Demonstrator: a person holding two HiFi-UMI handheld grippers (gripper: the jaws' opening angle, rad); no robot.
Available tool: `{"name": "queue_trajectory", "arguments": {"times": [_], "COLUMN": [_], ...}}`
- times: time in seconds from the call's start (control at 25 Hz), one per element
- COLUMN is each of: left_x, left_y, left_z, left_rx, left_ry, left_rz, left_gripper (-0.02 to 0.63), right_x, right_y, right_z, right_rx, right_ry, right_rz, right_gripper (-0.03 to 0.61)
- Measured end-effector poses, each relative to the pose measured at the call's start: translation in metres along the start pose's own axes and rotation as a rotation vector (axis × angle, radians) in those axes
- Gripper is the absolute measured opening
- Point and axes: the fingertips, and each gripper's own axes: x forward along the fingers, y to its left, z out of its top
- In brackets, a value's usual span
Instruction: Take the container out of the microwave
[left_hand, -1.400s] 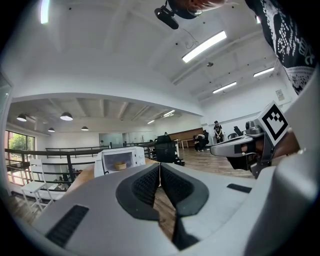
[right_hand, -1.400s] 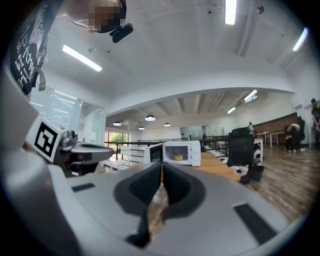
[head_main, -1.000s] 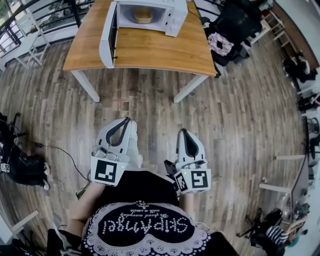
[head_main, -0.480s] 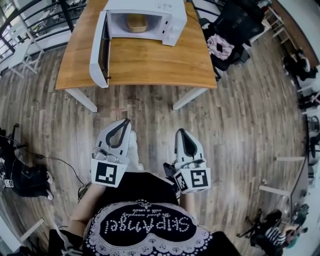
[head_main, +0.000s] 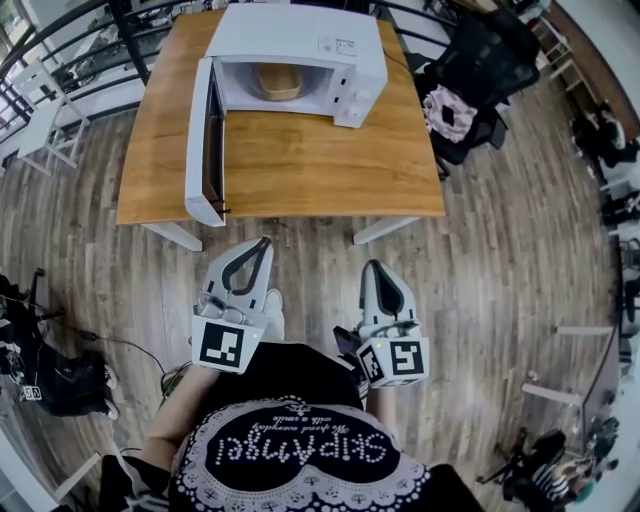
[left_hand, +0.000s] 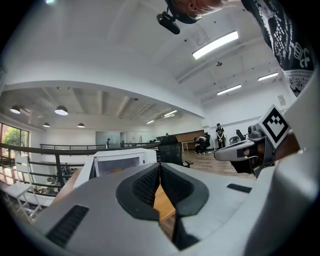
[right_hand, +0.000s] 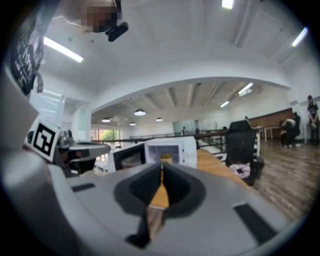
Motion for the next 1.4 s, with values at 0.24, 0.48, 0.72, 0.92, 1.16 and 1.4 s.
{"name": "queue_trajectory", "arguments": {"times": [0.24, 0.48, 0.72, 0.92, 1.16, 1.4], "left_x": [0.026, 0.038, 0.046, 0.052, 0.062, 0.090], "left_y": [0.022, 0.038, 0.037, 0.033, 0.032, 0.043], "left_z": [0.002, -0.005, -0.010, -0.011, -0.014, -0.018], "left_rx": [0.035, 0.035, 0.040, 0.050, 0.035, 0.002], "left_ry": [-0.008, 0.010, 0.022, 0.023, 0.043, 0.063], "left_rz": [-0.020, -0.022, -0.033, -0.047, -0.029, 0.026], "left_gripper": [0.025, 0.023, 0.023, 0.023, 0.023, 0.023], "right_x": [0.039, 0.057, 0.060, 0.062, 0.069, 0.104], "right_y": [-0.006, -0.014, -0.020, -0.024, -0.029, -0.046], "right_z": [0.003, -0.002, -0.009, -0.011, -0.012, -0.015], "right_rx": [0.000, 0.013, 0.044, 0.055, 0.065, 0.063], "right_ry": [0.003, 0.012, 0.018, 0.022, 0.033, 0.074], "right_rz": [0.004, -0.009, -0.026, -0.026, -0.006, 0.051], "right_gripper": [0.034, 0.034, 0.034, 0.034, 0.034, 0.034]}}
